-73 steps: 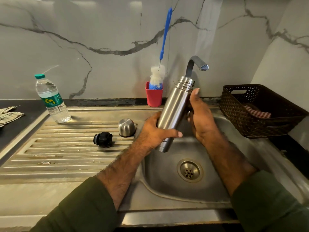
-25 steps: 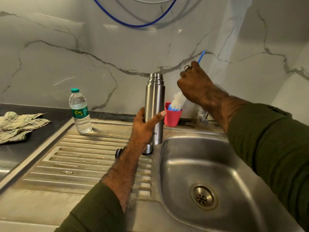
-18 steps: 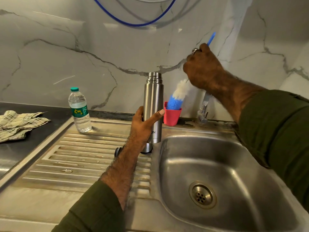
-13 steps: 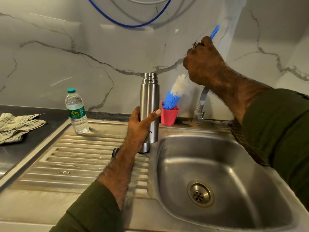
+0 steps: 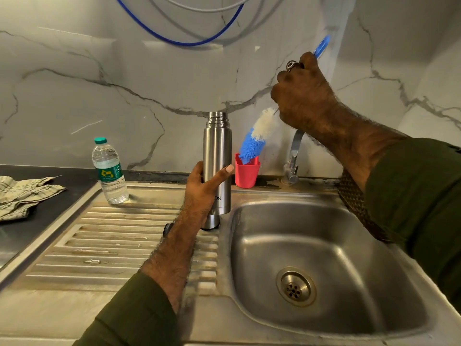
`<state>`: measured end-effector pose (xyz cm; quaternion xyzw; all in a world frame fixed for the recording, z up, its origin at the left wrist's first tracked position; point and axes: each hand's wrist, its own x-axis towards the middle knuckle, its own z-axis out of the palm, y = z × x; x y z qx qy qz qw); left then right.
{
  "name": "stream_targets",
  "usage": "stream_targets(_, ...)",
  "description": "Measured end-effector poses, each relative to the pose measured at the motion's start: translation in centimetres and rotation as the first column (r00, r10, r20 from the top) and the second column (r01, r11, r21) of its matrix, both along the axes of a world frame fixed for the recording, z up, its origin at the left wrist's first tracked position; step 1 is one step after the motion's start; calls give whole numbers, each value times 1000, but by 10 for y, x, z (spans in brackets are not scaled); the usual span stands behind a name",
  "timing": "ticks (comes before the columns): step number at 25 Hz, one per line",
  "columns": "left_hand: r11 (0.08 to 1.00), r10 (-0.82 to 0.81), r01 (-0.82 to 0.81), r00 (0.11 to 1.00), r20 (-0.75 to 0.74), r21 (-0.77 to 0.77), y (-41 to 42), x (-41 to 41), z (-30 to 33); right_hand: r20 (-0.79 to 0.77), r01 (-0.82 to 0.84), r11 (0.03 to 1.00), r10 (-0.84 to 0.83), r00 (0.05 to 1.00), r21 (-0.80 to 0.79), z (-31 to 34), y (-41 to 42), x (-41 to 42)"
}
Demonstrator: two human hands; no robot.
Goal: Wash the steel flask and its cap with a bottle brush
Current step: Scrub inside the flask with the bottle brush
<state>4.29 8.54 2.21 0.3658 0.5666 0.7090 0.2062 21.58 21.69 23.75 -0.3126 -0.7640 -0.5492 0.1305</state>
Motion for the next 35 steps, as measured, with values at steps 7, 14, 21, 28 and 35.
stream_targets(7, 1000, 9, -9, 1000, -2, -10, -1, -2, 0, 23, 20, 999, -19, 1000, -29, -5, -1, -2)
stream_targets(14, 999, 11, -12, 1000, -24, -31, -2, 2, 2, -29, -6, 999, 5, 1000, -48, -7, -3, 3)
stream_targets(21, 999, 5, -9, 995, -104, -35, -18, -10, 18, -490, -160, 967, 44, 871, -198, 27, -3, 44)
stream_targets(28, 975, 158, -199, 931, -330, -94, -63, -45, 29, -829, -523, 792, 40, 558, -314, 35, 1, 66)
stream_targets(35, 955, 181, -273, 849, -496, -120, -69, -69, 11, -775, -591, 737, 150, 614, -326, 27, -8, 44)
